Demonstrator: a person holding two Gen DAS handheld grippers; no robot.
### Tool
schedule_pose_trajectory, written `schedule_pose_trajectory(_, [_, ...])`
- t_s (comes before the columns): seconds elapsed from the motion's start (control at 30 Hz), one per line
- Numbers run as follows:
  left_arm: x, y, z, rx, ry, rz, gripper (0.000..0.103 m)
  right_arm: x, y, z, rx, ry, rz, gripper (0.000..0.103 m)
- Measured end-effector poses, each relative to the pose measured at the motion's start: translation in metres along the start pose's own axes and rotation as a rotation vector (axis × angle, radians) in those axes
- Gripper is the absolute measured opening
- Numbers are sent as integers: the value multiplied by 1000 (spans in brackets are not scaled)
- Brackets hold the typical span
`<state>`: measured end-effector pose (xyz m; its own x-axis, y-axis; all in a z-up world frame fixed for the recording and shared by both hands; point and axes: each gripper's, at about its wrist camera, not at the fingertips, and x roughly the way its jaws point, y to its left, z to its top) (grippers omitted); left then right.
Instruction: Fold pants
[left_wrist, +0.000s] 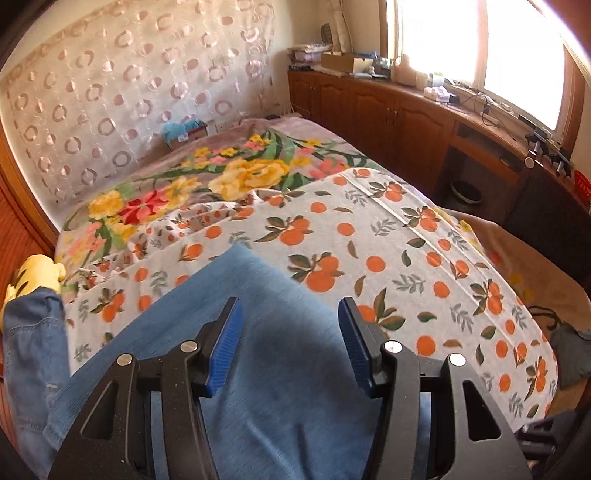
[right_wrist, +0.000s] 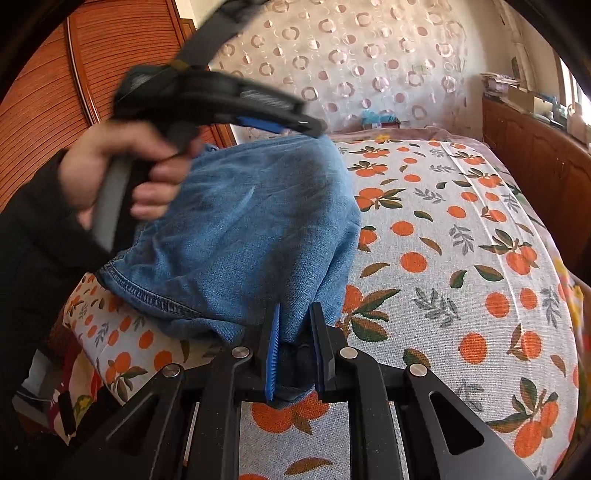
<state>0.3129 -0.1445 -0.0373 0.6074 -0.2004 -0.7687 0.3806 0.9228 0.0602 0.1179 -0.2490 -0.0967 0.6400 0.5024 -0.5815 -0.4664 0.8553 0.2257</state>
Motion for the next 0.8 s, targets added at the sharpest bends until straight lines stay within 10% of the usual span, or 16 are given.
schedule_pose_trajectory(0.5, [81,-7,13,9,231,152,54,1,-6,-6,14,-22,41,15])
schedule_pose_trajectory(0.57, [81,-4,13,8,231,178,36,1,-7,-7,12,-24,42,15])
schedule_pose_trajectory(0.8, [41,16,12,-53,139,108,19,-12,-4,-1,-5,-56,70,15])
